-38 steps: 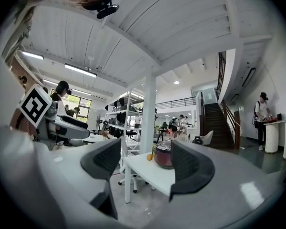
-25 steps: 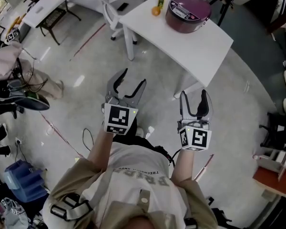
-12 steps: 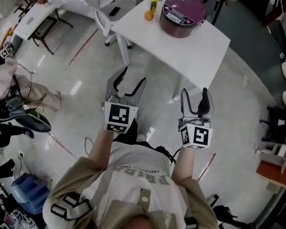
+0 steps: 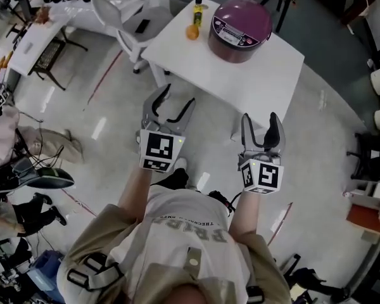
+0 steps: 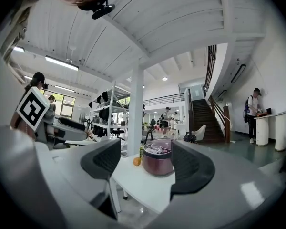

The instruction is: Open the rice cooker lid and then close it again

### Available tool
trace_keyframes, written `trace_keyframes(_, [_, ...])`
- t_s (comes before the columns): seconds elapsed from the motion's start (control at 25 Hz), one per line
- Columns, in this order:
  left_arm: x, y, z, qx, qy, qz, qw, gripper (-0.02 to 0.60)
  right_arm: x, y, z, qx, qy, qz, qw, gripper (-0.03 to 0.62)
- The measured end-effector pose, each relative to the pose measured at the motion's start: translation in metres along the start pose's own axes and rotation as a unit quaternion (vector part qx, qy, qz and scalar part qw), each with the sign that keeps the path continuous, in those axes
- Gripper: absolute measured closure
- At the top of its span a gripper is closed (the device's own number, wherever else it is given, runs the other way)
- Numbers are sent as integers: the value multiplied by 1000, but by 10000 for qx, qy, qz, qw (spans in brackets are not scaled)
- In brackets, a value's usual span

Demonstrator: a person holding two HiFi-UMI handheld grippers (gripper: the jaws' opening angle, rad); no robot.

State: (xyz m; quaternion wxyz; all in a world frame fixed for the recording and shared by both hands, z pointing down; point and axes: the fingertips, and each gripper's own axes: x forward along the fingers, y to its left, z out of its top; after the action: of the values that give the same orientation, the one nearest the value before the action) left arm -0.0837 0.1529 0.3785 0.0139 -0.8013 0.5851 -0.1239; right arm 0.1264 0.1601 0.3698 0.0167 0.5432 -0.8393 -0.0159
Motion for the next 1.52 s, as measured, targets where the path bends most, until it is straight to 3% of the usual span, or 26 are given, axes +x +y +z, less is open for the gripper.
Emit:
trace_keyframes(0.44, [56, 45, 3, 49, -85, -282, 9996, 295, 60, 3, -2, -97, 96, -216, 9997, 292])
trace_keyframes(0.84, [91, 52, -11, 25, 92, -402, 9991, 295, 91, -8, -21, -69, 329, -205, 9992, 292])
trace_keyframes(1.12, [131, 56, -26, 16, 311, -397, 9987, 295, 127, -27, -41, 37, 508, -107, 9986, 289])
trace_keyframes(1.52, [195, 70, -15, 122, 435, -316, 9985, 295, 196, -64, -41, 108, 474, 147, 9987, 284])
